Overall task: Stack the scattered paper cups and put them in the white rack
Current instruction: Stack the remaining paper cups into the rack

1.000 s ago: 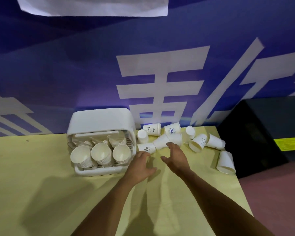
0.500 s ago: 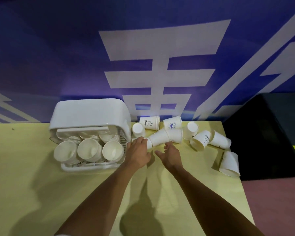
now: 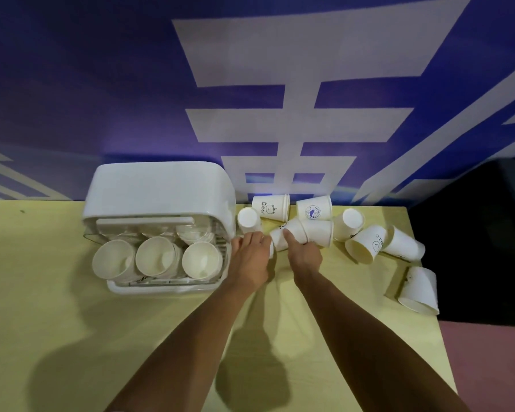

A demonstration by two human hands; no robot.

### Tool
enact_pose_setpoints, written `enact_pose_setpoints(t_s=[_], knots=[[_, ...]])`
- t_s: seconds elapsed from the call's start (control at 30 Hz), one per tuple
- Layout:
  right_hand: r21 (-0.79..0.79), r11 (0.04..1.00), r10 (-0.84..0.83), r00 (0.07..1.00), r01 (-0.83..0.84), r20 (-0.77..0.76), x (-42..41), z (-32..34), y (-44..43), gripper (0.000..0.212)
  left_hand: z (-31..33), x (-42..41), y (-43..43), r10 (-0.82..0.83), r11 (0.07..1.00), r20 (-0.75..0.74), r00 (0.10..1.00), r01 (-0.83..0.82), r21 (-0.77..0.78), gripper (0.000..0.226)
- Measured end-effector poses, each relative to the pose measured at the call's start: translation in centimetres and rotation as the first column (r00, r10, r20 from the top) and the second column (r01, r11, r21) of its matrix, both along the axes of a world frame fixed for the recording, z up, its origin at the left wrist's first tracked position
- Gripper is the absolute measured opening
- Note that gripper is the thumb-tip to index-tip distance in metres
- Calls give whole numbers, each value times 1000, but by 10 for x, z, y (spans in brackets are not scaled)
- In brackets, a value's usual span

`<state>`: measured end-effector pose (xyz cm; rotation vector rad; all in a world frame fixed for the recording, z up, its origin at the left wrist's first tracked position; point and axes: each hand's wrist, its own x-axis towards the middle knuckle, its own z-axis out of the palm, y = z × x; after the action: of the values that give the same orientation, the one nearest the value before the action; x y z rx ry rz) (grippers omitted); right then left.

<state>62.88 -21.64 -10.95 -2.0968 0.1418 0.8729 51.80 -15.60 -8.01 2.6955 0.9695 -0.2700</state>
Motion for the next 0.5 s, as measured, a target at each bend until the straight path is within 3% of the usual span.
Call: enact_pose_setpoints(t_s=[0.1,0.23,0.5], knots=[[-26,992,-125,985,122,-121,5,-3,9,76,-2,0,2,-31,999,-14,999,31,25,60],[42,962,-253,935,271,-249,7,-4,13,77,-7,-6,-1,-56,996,-11,998,56,63,56],[89,939,-295,909,333,-295,2,-3,3,70,-7,-12,-3,-134,984,-34,990,137,113,60]])
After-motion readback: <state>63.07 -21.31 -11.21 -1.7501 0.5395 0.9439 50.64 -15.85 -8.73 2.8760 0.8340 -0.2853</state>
